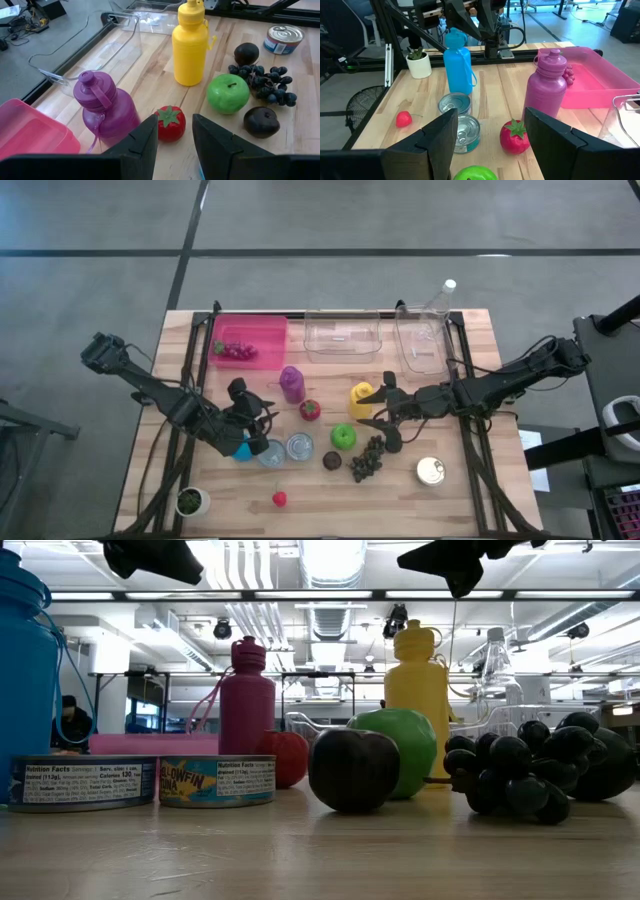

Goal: Pick & Place Food Item
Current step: Put the blue and pink tuna can into the left transparent bin

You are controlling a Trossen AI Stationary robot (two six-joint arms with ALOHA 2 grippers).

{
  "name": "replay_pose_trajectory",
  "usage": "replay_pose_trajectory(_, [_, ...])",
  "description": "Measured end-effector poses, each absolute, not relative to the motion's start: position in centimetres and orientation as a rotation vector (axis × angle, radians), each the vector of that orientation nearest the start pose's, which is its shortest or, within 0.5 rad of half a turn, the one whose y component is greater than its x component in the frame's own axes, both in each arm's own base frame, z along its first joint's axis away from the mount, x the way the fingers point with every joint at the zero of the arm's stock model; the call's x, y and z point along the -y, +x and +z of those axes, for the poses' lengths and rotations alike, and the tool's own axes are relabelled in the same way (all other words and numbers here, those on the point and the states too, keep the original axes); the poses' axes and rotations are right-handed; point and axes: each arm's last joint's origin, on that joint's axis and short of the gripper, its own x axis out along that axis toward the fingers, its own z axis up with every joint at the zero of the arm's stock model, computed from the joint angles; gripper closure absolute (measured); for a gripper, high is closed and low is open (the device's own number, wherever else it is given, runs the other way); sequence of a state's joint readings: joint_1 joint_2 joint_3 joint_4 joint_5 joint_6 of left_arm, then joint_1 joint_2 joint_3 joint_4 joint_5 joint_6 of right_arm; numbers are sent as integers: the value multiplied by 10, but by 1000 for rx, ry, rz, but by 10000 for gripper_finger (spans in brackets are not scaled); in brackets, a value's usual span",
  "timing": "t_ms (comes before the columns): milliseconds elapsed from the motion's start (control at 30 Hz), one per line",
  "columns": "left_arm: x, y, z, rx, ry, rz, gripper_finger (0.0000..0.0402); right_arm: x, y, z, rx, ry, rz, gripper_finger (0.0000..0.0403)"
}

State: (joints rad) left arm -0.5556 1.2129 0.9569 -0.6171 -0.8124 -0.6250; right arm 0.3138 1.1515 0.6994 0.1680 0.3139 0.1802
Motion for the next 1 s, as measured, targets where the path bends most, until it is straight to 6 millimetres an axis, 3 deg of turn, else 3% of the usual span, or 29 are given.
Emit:
replay_pose_trajectory(333, [107,213,281,-545,-51,434,278,-69,238,268,-268,118,-4,179])
replay_pose_trajectory(533, [108,214,282,-534,-43,425,278,-73,220,278,-314,226,185,179])
replay_pose_trajectory(1000, [109,216,284,-516,-46,416,278,-121,186,260,-555,403,213,179])
